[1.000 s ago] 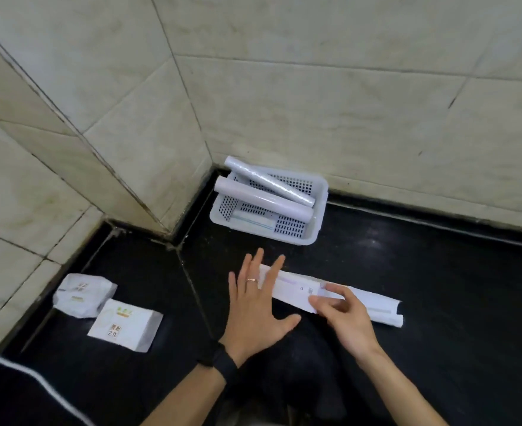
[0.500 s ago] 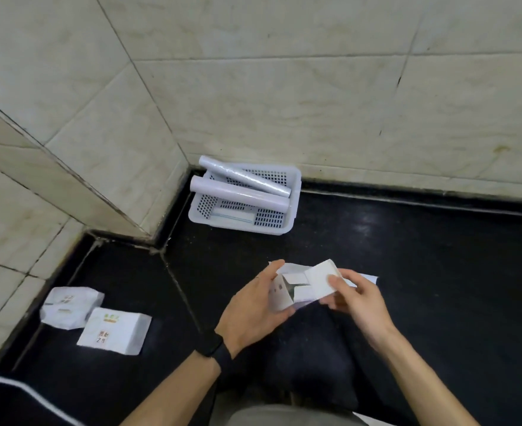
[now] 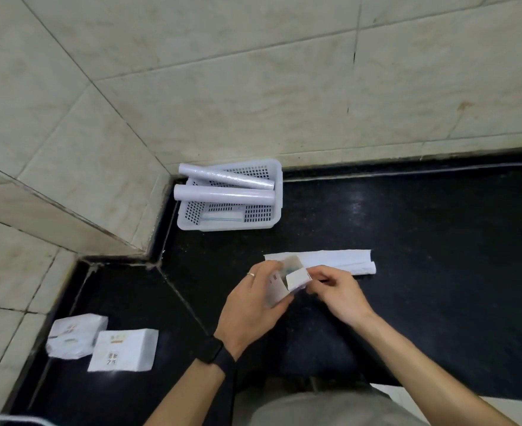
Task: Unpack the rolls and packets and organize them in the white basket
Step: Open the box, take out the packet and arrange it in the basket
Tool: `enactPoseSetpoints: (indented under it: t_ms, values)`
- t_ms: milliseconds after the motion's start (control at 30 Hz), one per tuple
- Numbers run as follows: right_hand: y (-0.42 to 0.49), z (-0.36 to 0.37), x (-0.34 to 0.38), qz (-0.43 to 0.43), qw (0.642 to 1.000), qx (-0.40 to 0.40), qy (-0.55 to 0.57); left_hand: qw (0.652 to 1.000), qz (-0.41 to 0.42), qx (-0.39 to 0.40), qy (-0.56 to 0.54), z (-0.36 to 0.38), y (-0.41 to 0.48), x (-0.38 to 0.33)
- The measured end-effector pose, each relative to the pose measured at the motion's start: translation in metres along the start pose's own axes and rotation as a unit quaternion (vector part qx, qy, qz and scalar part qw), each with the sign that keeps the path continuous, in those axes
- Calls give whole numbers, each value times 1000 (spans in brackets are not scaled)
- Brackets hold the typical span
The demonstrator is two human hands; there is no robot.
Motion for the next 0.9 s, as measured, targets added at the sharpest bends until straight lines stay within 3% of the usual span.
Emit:
enactPoseSetpoints:
  t_ms: [100, 167, 267, 333, 600, 900]
  values:
    - [-1, -14, 6, -43, 997, -59, -37, 999, -20, 25, 9, 3, 0, 4]
    - [-7, -22, 18, -131, 984, -89, -85, 998, -38, 45, 15, 5, 1, 7]
    - [-15, -19, 34, -246, 953, -27, -172, 996, -72, 53, -5, 6, 2, 12]
    - [-14, -17, 33, -254, 945, 8, -208, 994, -94, 46, -28, 3, 5, 17]
    - [-5, -14, 39, -297, 919, 19, -257, 993, -90, 73, -12, 7, 11, 22]
    - [-20, -15, 48, -349, 921, -62, -164, 969, -192, 50, -150, -4, 16, 31]
Point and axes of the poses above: each hand's wrist, its own y-axis towards the middle knuckle, its own z-axis out of the palm, x = y × z, the point moved 7 cm from there along y, towards the middle knuckle, and after that the axes turned 10 degrees about -x, right-handed, at the moved point
